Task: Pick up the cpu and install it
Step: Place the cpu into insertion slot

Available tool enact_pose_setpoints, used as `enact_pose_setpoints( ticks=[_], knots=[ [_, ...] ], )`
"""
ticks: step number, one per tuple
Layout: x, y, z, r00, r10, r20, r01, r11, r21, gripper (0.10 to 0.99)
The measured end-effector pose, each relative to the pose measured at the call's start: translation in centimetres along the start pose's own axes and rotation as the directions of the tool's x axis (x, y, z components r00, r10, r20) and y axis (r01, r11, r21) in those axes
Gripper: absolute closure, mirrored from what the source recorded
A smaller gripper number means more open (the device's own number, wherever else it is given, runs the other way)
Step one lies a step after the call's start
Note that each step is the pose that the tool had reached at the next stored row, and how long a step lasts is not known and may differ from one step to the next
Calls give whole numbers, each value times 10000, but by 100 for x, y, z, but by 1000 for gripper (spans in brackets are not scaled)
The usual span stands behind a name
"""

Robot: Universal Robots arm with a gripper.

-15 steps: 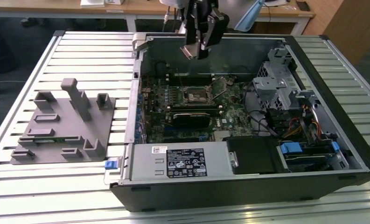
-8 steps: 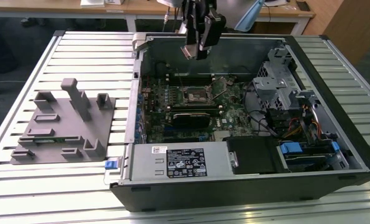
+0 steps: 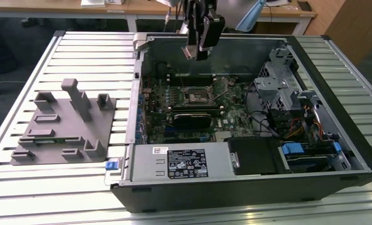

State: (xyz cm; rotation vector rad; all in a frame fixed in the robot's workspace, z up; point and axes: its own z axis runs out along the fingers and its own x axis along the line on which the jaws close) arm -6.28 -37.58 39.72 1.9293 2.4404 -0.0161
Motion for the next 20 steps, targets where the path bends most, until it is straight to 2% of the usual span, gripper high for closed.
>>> enact_pose_setpoints(
  ticks=[3,5,13,20],
  knots=[
    [18,4,17,9999,107,119,-107,9999,20,545],
    [24,5,38,9996,252,150,-252,9997,31,545],
    [29,6,80,9946,1022,165,-1023,9947,53,545],
    [30,13,113,9939,1087,168,-1089,9940,55,545]
  ],
)
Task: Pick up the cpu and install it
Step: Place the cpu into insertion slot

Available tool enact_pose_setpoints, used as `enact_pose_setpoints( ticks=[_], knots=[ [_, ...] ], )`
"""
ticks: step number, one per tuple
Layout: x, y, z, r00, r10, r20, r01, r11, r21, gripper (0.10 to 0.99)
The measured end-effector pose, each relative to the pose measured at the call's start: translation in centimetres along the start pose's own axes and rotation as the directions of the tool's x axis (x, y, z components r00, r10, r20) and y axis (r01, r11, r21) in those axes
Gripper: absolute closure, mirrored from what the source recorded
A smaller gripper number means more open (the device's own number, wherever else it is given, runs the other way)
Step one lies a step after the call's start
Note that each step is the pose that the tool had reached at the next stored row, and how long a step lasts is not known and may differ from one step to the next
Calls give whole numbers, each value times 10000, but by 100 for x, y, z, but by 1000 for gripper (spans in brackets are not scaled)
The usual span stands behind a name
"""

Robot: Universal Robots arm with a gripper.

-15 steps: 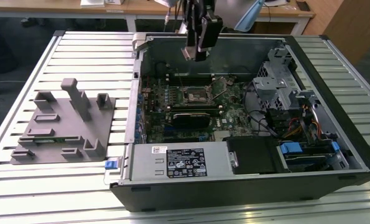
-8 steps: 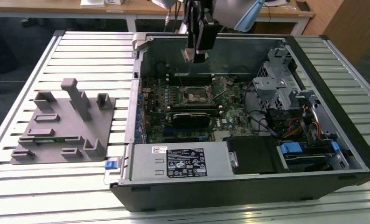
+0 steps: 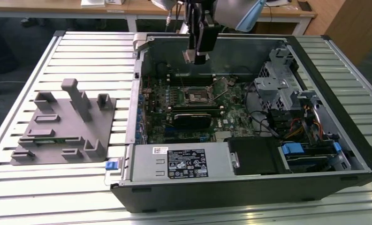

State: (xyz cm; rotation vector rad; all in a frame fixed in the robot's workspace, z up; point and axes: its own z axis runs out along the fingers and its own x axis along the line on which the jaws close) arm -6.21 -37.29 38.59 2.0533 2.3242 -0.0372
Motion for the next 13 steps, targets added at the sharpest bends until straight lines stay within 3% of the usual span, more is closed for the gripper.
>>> enact_pose_setpoints(
  ticks=[8,13],
  knots=[
    [1,23,91,10000,9,0,-9,10000,0,545],
    [3,28,138,9990,442,35,-442,9990,23,545]
  ],
)
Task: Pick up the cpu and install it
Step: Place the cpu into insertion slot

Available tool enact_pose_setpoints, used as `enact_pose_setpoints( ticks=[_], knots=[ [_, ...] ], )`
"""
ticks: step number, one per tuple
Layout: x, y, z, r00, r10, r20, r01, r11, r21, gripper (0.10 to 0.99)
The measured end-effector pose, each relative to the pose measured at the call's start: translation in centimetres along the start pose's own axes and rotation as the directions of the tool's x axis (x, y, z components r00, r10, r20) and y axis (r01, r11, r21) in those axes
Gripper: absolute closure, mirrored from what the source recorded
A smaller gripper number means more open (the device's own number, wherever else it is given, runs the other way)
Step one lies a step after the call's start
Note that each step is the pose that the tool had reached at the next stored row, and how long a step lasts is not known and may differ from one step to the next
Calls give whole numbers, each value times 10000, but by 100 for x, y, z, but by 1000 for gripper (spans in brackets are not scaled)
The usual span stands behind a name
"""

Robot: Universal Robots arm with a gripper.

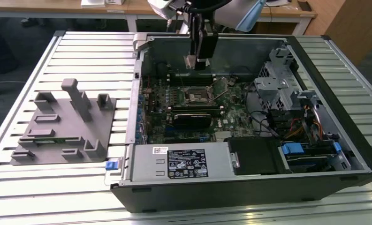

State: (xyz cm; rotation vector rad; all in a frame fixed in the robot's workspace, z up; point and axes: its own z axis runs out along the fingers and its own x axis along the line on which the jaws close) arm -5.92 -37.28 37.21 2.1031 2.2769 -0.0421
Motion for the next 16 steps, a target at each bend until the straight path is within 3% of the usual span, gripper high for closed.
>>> enact_pose_setpoints(
  ticks=[6,16],
  knots=[
    [3,16,65,10000,84,2,-84,10000,5,545],
    [63,140,155,9999,103,1,-103,9999,5,545]
  ],
)
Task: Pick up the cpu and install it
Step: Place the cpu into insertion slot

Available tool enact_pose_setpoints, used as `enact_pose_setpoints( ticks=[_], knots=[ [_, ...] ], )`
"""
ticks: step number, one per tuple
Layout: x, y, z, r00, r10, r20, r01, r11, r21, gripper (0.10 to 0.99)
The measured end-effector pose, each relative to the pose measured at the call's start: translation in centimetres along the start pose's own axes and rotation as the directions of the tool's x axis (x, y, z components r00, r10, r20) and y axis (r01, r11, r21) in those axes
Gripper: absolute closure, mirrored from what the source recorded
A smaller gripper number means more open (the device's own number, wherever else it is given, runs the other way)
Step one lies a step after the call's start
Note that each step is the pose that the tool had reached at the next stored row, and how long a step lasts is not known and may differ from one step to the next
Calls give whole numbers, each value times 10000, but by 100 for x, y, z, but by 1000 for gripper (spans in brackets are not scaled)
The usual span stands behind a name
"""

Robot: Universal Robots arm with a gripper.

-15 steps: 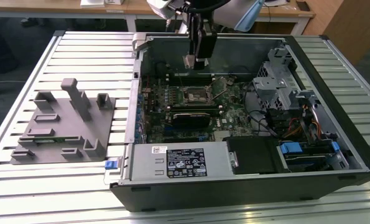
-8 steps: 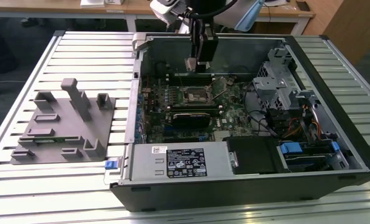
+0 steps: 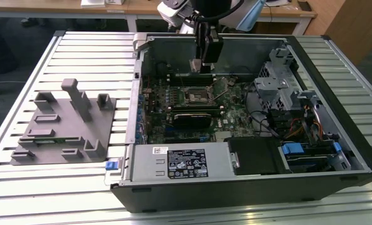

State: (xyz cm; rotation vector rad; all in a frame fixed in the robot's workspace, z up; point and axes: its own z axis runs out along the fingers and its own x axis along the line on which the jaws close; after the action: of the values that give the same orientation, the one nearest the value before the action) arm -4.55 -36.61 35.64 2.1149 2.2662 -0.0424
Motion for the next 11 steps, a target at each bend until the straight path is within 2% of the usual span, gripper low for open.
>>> enact_pose_setpoints(
  ticks=[3,4,6,7,11],
  knots=[
    [9,6,22,10000,-1,-12,1,10000,0,545],
    [9,6,26,10000,-1,-51,1,10000,-1,545],
    [10,6,42,9998,1,-212,-1,10000,-14,545],
    [12,6,55,9997,2,-241,-2,10000,-18,545],
    [14,5,103,9997,2,-239,-2,10000,-18,545]
  ],
)
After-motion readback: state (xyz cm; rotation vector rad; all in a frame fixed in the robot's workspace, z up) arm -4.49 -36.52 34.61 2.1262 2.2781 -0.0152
